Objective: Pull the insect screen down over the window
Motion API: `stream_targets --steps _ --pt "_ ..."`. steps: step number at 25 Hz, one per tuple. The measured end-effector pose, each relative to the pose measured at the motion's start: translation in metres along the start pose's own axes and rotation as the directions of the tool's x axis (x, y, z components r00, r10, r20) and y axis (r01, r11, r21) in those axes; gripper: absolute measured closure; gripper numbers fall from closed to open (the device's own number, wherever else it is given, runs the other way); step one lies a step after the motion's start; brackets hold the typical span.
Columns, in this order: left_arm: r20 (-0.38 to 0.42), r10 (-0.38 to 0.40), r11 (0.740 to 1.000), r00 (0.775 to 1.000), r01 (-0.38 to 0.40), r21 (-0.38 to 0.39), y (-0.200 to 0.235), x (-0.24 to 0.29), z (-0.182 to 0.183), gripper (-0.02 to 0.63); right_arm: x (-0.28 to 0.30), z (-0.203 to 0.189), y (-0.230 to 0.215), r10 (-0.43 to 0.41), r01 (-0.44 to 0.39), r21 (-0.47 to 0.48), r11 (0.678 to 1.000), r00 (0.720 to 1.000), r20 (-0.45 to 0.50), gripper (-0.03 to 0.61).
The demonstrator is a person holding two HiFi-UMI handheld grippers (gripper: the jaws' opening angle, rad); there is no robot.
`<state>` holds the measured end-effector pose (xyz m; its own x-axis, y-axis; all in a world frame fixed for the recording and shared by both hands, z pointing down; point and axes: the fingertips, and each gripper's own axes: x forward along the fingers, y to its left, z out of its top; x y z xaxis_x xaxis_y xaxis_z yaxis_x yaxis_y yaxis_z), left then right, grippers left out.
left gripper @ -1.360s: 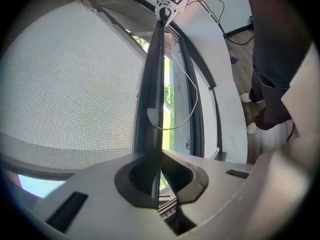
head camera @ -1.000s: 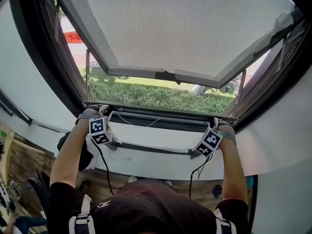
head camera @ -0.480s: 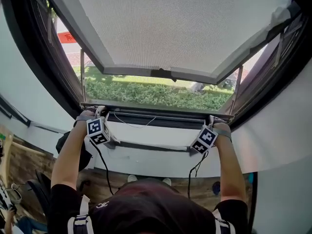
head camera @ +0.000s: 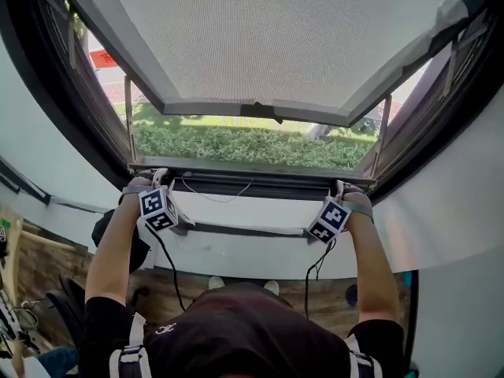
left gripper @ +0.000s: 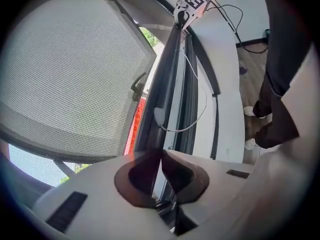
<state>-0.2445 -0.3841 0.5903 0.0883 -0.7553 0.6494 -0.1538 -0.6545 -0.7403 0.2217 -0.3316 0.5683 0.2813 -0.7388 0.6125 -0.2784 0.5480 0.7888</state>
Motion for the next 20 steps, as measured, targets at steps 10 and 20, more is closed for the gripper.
stream_targets --steps 10,20 --pt "-0.021 -0.06 0.998 0.998 0.06 -0.007 -0.025 0.02 -0.003 0.574 0.015 -0.008 0.031 0.09 -0.091 -0.019 0.996 0.995 -0.049 0.541" --pt "-0.024 -0.084 0.996 0.996 0.083 -0.016 -0.037 0.031 -0.008 0.572 0.027 -0.008 0.041 0.076 -0.077 -0.021 0.997 0.996 -0.051 0.541"
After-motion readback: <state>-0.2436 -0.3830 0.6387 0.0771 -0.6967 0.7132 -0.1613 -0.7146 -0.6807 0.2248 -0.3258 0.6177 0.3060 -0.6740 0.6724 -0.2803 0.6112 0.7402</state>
